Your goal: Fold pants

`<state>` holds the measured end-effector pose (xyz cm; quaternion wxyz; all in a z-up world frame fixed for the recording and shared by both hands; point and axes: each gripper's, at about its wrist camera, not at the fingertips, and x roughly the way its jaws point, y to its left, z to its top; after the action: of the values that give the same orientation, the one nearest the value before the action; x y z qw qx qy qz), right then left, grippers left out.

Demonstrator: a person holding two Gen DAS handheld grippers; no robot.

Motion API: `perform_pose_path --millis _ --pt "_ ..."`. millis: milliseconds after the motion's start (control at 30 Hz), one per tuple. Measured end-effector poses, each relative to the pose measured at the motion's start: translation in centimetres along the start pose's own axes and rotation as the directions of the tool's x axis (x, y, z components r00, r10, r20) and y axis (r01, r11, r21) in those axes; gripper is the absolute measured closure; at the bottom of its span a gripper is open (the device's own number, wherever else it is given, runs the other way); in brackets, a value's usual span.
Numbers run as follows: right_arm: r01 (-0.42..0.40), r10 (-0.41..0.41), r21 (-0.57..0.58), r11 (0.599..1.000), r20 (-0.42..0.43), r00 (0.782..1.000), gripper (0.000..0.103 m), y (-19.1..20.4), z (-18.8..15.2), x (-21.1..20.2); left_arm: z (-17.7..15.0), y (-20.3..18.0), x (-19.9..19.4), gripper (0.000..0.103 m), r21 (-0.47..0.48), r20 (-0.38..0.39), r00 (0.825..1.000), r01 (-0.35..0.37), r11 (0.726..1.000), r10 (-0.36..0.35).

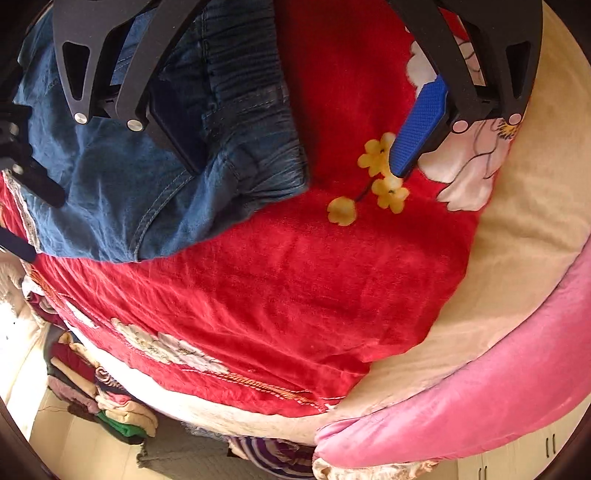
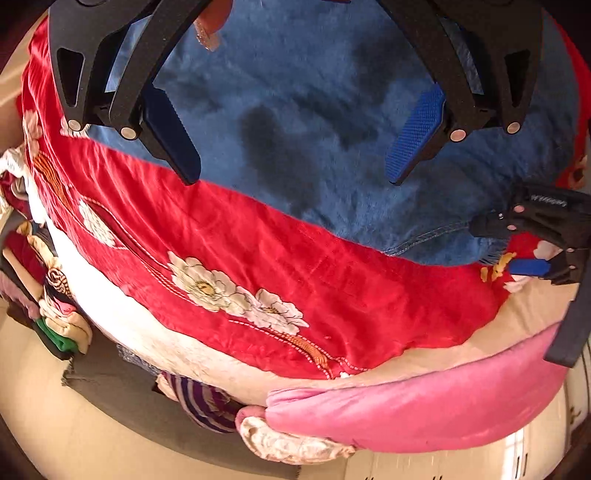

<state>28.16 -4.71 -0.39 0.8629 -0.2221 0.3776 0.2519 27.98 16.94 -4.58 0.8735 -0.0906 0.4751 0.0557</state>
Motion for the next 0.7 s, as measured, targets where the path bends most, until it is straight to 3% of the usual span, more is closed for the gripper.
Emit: perform_pose_path --millis 67,100,133,233,667,700 --pt "-0.007 0.007 -0.01 1.0 -0.006 1.0 0.008 0.1 0.3 0.7 -0.1 -0.2 -0.1 0.035 0.005 0.008 0.999 0.053 0.999 -0.053" --pt "-0.002 0.002 -0.018 1.0 -0.012 1.0 0.008 0.1 0.5 1.1 -0.1 -0.3 -0.2 0.041 0.006 0.014 0.997 0.074 0.997 -0.074" --pt "0.0 -0.001 -0.026 1.0 -0.015 1.0 0.008 0.2 0.6 1.4 -0.1 -0.6 -0.4 0.055 0.016 0.021 0.996 0.083 0.996 -0.083" --pt "-0.01 0.009 -0.055 0.998 -0.023 1.0 0.008 0.3 0.9 2.4 -0.4 -1.9 -1.5 0.065 0.086 0.067 0.997 0.037 0.996 -0.043" --pt "-0.107 0.107 -0.263 0.959 -0.017 0.994 0.008 2.6 1.8 4.7 -1.8 -3.3 -6.0 0.068 0.165 0.153 0.986 0.044 0.985 -0.07" --pt "-0.111 0.111 -0.271 0.956 -0.016 0.994 0.012 2.7 1.7 4.7 -1.9 -3.5 -6.3 0.068 0.168 0.159 0.985 0.046 0.985 -0.073"
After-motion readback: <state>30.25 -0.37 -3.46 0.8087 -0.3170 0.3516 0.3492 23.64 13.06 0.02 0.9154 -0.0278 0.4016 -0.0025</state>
